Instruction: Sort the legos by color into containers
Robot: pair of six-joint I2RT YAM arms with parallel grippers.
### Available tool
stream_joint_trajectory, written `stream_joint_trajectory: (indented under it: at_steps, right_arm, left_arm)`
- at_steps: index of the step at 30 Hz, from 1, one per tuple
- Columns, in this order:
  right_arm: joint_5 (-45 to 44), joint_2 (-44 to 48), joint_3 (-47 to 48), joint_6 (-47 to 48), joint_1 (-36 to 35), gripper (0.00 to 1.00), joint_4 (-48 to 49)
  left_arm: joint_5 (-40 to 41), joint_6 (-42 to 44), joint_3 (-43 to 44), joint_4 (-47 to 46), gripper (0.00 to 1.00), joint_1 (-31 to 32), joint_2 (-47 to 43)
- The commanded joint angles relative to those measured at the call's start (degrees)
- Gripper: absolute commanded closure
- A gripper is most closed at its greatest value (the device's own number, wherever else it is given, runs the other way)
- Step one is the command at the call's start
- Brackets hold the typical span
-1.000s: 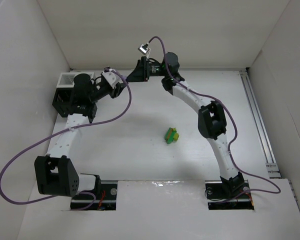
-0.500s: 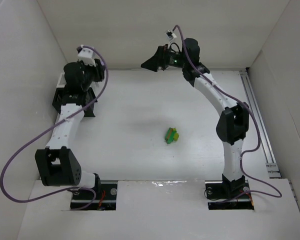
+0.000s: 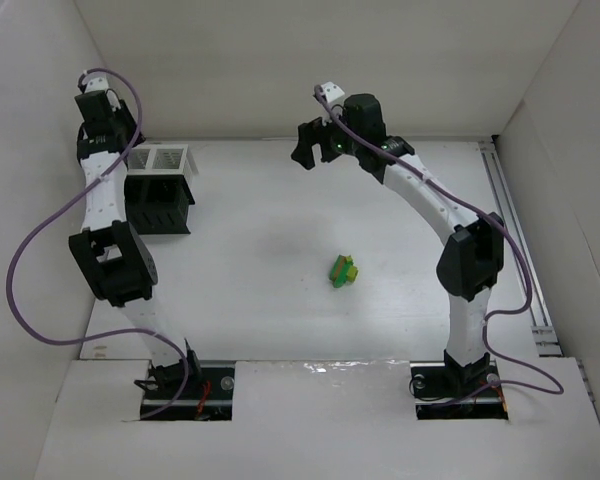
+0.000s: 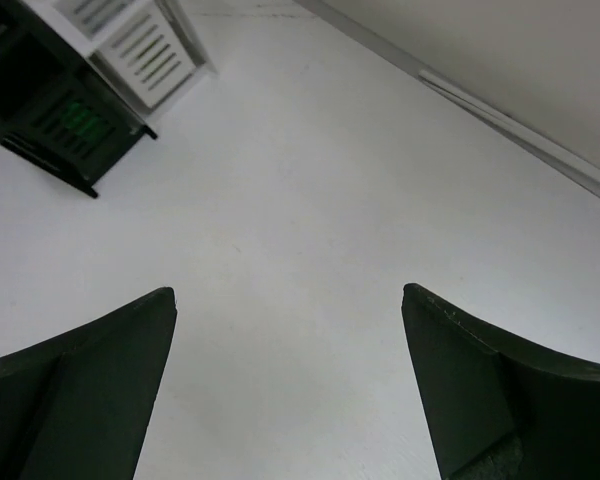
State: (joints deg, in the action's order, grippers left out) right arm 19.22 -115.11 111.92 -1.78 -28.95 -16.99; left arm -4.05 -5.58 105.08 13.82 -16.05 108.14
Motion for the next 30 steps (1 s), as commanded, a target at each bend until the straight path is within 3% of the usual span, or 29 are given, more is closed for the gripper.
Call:
stream_joint_trajectory:
  at_steps: [1,10,18,27,30]
  right_arm:
    - [-7.2,2.8,0.0,3.0,-0.6,0.01,-1.3]
    - [-9.4,4.6,-5.9,8.6,-0.6,0.01,-3.6]
    - [-8.8,4.1,-5.9,10.4,-0.6,0.04,-5.3]
    - [-6.4,4.6,-7.1,10.4,-0.6,0.05,-7.0]
    - [-5.9,4.6,-7.1,10.4,-0.6,0.05,-7.6]
  left_arm:
    - [-0.2,0.7,5.0,4.5,1.0,-1.3,0.3]
    - [-1.0,2.6,3.3,4.4,1.0,-2.5,3.0]
    - [-1.7,3.7,6.9,4.5,0.84,-3.0,7.3]
    - [-1.1,4.3,10.6,5.0,0.83,-3.5,12.0]
    - [-0.6,4.3,10.6,5.0,0.78,-3.5,12.0]
